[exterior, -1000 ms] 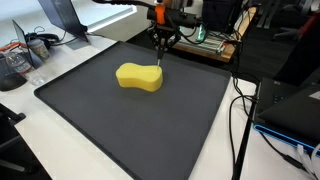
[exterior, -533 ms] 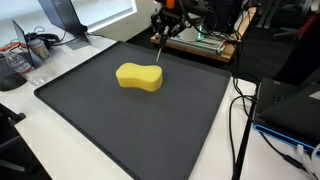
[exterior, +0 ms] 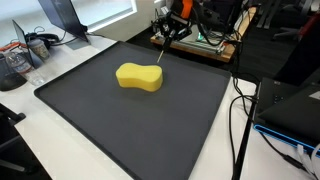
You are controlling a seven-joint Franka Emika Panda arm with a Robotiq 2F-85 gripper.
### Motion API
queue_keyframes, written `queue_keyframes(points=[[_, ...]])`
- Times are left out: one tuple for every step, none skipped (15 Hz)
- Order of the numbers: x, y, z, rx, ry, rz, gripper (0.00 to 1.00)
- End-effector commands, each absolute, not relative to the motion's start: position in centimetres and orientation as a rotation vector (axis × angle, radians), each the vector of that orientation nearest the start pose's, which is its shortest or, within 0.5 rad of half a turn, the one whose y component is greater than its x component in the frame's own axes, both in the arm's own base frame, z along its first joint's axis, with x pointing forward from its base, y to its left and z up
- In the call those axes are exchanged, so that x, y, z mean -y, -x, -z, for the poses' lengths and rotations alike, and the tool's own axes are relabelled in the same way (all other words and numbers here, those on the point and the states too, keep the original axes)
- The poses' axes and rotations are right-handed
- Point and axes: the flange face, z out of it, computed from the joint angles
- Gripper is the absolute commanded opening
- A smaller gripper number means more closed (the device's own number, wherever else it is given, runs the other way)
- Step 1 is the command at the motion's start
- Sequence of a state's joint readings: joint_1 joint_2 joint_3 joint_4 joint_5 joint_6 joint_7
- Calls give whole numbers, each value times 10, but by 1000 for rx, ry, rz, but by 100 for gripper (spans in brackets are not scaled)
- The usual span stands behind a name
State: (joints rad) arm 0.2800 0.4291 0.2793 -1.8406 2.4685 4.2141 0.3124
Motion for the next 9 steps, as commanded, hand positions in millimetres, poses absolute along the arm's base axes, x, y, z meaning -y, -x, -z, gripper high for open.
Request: queue_keyframes(points=[[-165, -455, -313, -2894, 947, 832, 3], [-165, -456, -307, -2895, 959, 866, 3], [-165, -457, -301, -2895, 965, 906, 3], [-164, -458, -296, -2891, 971, 948, 3], [-165, -458, -292, -2885, 990, 985, 3], [-166, -459, -288, -2878, 1005, 1024, 3], [-169, -460, -285, -2867, 1026, 1052, 3], [-173, -461, -283, -2851, 1054, 1082, 3], [-177, -461, -283, -2836, 1079, 1102, 3]])
